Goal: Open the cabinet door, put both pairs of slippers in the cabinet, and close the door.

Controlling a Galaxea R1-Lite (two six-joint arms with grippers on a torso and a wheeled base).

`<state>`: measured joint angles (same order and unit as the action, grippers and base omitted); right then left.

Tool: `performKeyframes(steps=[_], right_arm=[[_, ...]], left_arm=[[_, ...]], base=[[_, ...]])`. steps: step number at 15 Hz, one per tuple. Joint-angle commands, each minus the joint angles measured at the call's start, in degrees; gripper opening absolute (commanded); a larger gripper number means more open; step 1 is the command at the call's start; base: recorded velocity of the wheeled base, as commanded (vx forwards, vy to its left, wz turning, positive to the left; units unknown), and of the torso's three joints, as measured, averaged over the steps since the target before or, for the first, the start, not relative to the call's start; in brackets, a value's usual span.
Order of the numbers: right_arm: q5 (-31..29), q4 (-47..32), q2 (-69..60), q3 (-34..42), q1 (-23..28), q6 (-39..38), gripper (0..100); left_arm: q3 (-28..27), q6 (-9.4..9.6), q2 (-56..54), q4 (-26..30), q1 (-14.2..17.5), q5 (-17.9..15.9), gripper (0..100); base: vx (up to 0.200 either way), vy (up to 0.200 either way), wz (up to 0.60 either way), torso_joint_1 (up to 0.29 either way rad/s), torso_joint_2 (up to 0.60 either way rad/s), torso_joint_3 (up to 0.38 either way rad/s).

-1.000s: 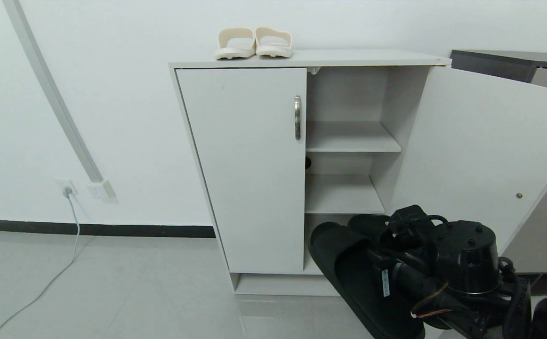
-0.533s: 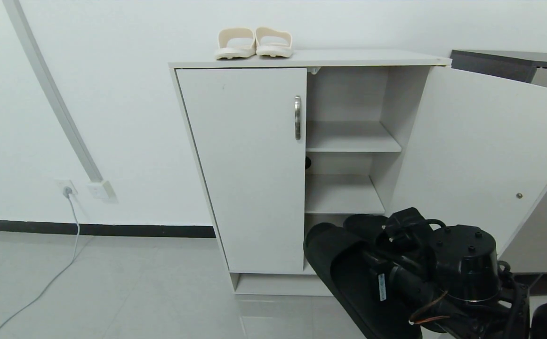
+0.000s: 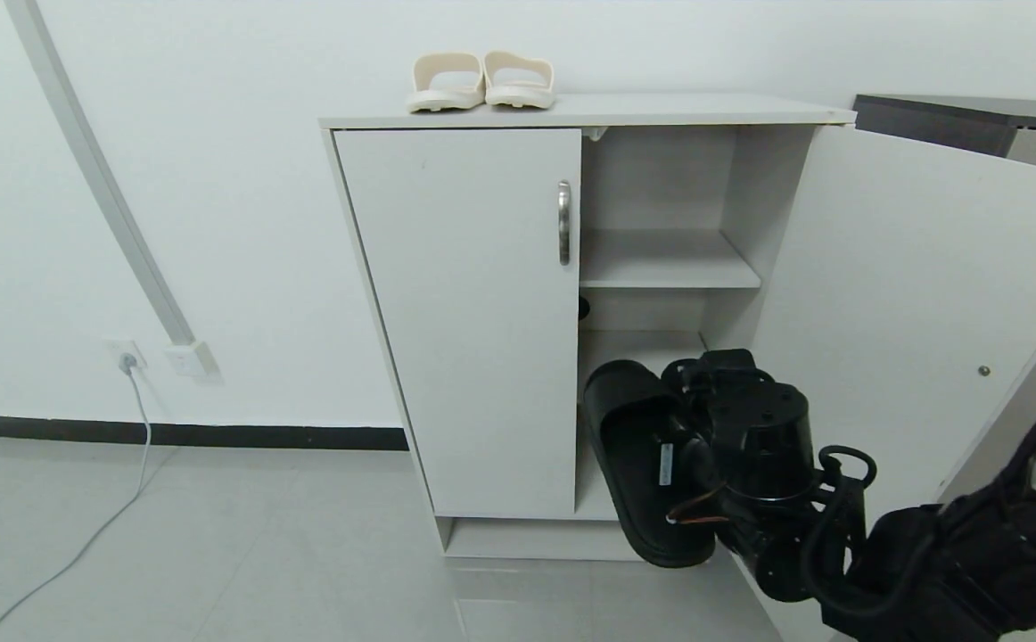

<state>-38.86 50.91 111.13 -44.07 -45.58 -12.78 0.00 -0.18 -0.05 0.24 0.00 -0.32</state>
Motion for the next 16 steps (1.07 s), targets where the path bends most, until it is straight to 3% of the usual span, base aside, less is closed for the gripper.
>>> performKeyframes(steps=[1,8,16], right_arm=[[-1.57,0.16,5.06,-3.39,-0.03,-0.06,0],[-2.88,0.42,8.05,-4.62,-0.03,-0.06,0],[-4.91,0.51,12.97,-9.37,2.25,-0.06,0]], left_arm=[[-0.09,0.01,0.14,0.02,0.00,-0.03,0],[-0.09,0.01,0.14,0.02,0.00,-0.03,0],[-0.09,-0.17,0.14,0.02,0.00,0.14,0]], base=[[0.000,0.000,0.00,0.000,0.00,0.000],[0.000,-0.171,0.00,0.003,0.00,0.001],[0.000,0.000,0.00,0.000,0.00,0.000]])
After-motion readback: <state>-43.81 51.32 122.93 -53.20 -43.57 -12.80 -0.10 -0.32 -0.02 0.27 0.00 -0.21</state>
